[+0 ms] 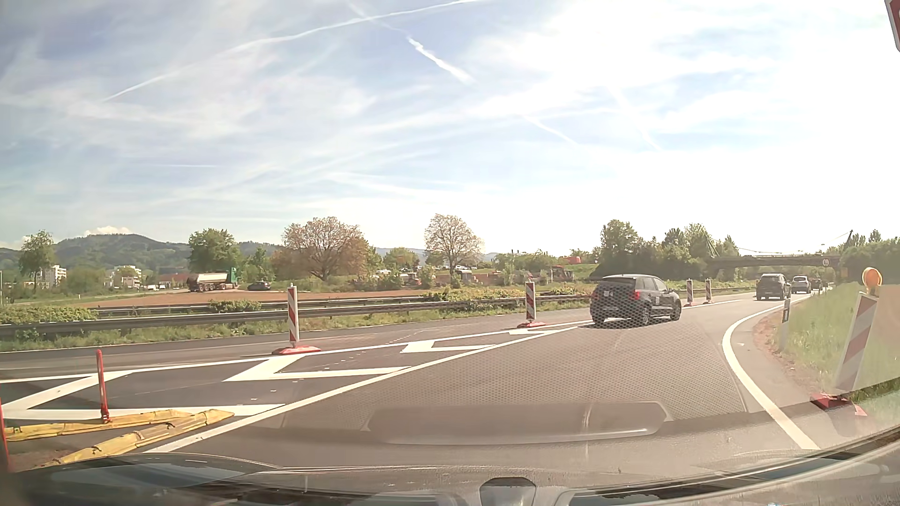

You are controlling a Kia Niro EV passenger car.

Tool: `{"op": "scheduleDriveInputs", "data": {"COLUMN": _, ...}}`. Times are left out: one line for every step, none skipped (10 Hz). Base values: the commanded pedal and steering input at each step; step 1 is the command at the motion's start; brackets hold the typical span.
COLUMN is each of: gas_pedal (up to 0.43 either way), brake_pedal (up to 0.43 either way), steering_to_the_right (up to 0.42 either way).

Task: Follow the waypoints while adhering to traffic rules and regulations

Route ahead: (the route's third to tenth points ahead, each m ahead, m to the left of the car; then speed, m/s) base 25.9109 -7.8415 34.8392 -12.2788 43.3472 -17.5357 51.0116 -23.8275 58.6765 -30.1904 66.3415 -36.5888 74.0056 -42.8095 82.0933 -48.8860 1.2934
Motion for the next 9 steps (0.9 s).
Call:
{"op": "scheduleDriveInputs", "data": {"gas_pedal": 0.000, "brake_pedal": 0.000, "steering_to_the_right": 0.206}}
{"op": "scheduleDriveInputs", "data": {"gas_pedal": 0.000, "brake_pedal": 0.000, "steering_to_the_right": 0.207}}
{"op": "scheduleDriveInputs", "data": {"gas_pedal": 0.000, "brake_pedal": 0.000, "steering_to_the_right": 0.207}}
{"op": "scheduleDriveInputs", "data": {"gas_pedal": 0.000, "brake_pedal": 0.000, "steering_to_the_right": 0.207}}
{"op": "scheduleDriveInputs", "data": {"gas_pedal": 0.000, "brake_pedal": 0.000, "steering_to_the_right": 0.208}}
{"op": "scheduleDriveInputs", "data": {"gas_pedal": 0.000, "brake_pedal": 0.000, "steering_to_the_right": 0.211}}
{"op": "scheduleDriveInputs", "data": {"gas_pedal": 0.000, "brake_pedal": 0.000, "steering_to_the_right": 0.214}}
{"op": "scheduleDriveInputs", "data": {"gas_pedal": 0.000, "brake_pedal": 0.000, "steering_to_the_right": 0.216}}
{"op": "scheduleDriveInputs", "data": {"gas_pedal": 0.000, "brake_pedal": 0.000, "steering_to_the_right": 0.216}}
